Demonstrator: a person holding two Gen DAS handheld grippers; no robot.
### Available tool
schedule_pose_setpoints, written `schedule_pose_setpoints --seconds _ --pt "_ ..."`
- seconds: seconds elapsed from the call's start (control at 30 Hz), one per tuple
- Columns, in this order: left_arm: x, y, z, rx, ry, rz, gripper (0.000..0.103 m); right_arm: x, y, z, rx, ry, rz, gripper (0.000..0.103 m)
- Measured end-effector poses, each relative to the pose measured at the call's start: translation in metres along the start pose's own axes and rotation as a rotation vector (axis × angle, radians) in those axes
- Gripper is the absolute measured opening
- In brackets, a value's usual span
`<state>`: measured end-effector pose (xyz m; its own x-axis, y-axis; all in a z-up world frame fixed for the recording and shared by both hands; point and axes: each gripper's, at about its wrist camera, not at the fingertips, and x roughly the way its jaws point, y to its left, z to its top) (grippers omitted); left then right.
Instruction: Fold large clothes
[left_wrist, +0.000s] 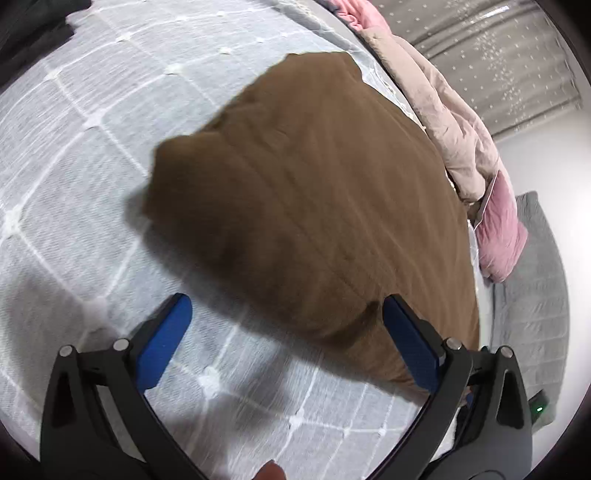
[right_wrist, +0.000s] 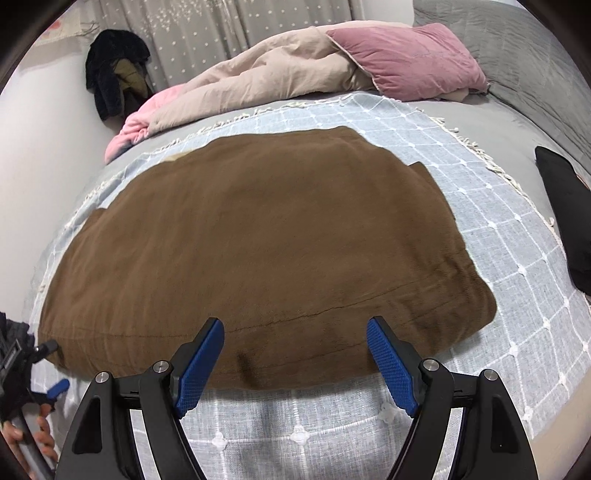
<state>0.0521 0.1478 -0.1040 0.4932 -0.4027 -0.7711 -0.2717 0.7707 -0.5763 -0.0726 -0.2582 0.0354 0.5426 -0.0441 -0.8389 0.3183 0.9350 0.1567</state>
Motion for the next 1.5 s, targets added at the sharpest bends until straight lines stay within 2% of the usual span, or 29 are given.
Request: schedule_pose_setpoints --seconds 0.1,0.2,0.27,0.37,0.4,0.6,0.73,0.8,0.83,0.87,0.9,0.93,1.0,1.03,1.07,1.13,1.23,1.33,1.4,1.5 --pt "0.002 -0.002 -0.003 0.002 -0.036 0.026 0.102 0.007 0.001 0.001 -0.007 0.008 -0.006 0.081" --pt "0.002 -0.001 0.001 -0.006 -0.035 0.027 0.102 0.014 0.0 0.001 -0.003 0.016 -0.007 0.081" --pt "0.002 0.0 0.006 -0.018 -0.028 -0.028 0.102 0.017 0.0 0.001 -0.003 0.019 -0.008 0.081" --pt "0.006 0.003 0.011 -0.066 -0.016 -0.165 0.102 0.023 0.002 0.002 -0.015 0.021 -0.018 0.081" --pt "0.009 0.003 0.013 -0.079 -0.019 -0.184 0.102 0.024 0.004 0.002 -0.02 0.017 -0.02 0.081" --pt "0.023 0.005 0.025 -0.168 -0.161 -0.248 0.102 0.023 0.021 0.005 -0.082 -0.06 0.017 0.081" --pt "0.03 0.014 0.041 -0.319 -0.194 -0.31 0.102 0.025 0.036 0.004 -0.14 -0.08 0.03 0.081" --pt "0.032 0.024 0.045 -0.42 -0.203 -0.349 0.097 0.028 0.043 0.003 -0.149 -0.088 0.059 0.081" --pt "0.031 0.029 0.045 -0.468 -0.208 -0.362 0.089 0.03 0.045 0.003 -0.15 -0.087 0.071 0.081" --pt "0.033 0.034 0.045 -0.511 -0.209 -0.366 0.075 0.033 0.048 0.003 -0.151 -0.082 0.083 0.081" --pt "0.035 0.039 0.044 -0.549 -0.202 -0.363 0.066 0.036 0.051 0.004 -0.15 -0.078 0.089 0.081" --pt "0.038 0.042 0.044 -0.574 -0.194 -0.358 0.05 0.039 0.054 0.004 -0.15 -0.076 0.093 0.081" --pt "0.04 0.041 0.043 -0.579 -0.191 -0.356 0.042 0.042 0.061 0.004 -0.157 -0.08 0.092 0.081" --pt "0.035 0.034 0.043 -0.54 -0.207 -0.347 0.033 0.042 0.064 0.005 -0.162 -0.086 0.093 0.081" --pt "0.028 0.021 0.045 -0.472 -0.234 -0.326 0.028 0.042 0.067 0.005 -0.165 -0.09 0.101 0.081" --pt "0.01 -0.008 0.049 -0.311 -0.299 -0.315 0.025 0.042 0.072 0.005 -0.171 -0.089 0.129 0.081" --pt "-0.02 -0.062 0.045 -0.056 -0.395 -0.314 0.024 0.047 0.075 0.009 -0.172 -0.067 0.209 0.081" --pt "-0.04 -0.111 0.03 0.159 -0.454 -0.335 0.024 0.062 0.069 0.014 -0.126 -0.008 0.298 0.081" --pt "-0.046 -0.145 0.018 0.283 -0.47 -0.361 0.024 0.08 0.063 0.017 -0.088 0.062 0.344 0.081" --pt "-0.048 -0.196 -0.007 0.468 -0.464 -0.395 0.024 0.085 0.049 0.026 -0.046 0.109 0.422 0.081"
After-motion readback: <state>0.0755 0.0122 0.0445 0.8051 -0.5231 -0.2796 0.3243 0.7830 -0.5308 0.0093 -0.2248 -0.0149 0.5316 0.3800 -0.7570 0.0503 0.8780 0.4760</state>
